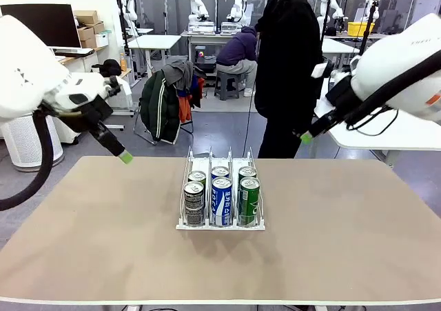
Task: Fill the beverage cans into the dispenser.
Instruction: Pick up the Ionic drink handed by the human.
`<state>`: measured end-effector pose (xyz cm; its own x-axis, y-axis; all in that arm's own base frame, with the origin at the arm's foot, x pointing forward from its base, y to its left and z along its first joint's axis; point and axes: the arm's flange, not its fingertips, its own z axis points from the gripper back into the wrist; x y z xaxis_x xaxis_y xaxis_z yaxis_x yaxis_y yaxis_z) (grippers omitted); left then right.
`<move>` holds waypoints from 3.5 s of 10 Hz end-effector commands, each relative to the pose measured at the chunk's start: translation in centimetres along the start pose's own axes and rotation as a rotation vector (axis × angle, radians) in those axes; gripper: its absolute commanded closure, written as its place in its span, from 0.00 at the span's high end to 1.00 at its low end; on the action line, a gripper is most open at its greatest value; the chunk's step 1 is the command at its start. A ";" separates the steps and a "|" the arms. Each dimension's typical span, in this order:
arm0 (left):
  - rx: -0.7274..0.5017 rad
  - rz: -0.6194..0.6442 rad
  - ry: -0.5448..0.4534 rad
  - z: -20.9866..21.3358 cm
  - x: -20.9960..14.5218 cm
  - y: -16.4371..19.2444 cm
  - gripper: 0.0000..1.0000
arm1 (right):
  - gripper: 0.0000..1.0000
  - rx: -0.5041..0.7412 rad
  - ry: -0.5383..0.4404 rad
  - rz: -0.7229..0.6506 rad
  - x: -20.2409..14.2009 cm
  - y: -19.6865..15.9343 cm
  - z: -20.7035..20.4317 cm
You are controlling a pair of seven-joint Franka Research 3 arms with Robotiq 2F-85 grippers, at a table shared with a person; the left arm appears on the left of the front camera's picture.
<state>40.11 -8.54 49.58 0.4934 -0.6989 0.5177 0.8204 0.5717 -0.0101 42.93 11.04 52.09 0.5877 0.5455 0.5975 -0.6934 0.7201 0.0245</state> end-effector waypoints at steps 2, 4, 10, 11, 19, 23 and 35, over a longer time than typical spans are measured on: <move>-0.018 -0.026 -0.010 -1.6 -0.1 1.9 1.00 | 1.00 0.066 -0.081 -0.026 0.0 -2.6 -1.6; -0.007 -0.010 -0.010 0.5 0.1 0.5 1.00 | 1.00 0.014 -0.026 -0.001 0.2 -0.9 1.0; -0.048 -0.002 0.017 1.7 0.7 0.3 1.00 | 1.00 0.041 -0.032 0.004 0.7 -0.9 2.9; -0.056 -0.039 0.009 3.2 1.0 0.4 1.00 | 1.00 0.033 -0.048 0.055 0.8 -1.2 4.5; 0.065 -0.150 -0.126 13.4 2.2 -0.1 1.00 | 1.00 0.049 -0.084 -0.032 5.5 -5.0 16.5; 0.087 -0.138 -0.162 14.5 2.0 -0.3 1.00 | 1.00 0.003 -0.142 -0.070 6.2 -6.5 20.1; 0.086 -0.153 -0.137 15.3 2.5 -0.2 1.00 | 1.00 0.014 -0.148 0.033 7.9 -7.1 24.8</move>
<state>36.81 -3.84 63.95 0.3140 -0.7175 0.6217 0.8495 0.5048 0.1536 41.37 0.56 75.46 0.5097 0.4832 0.7119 -0.7013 0.7126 0.0184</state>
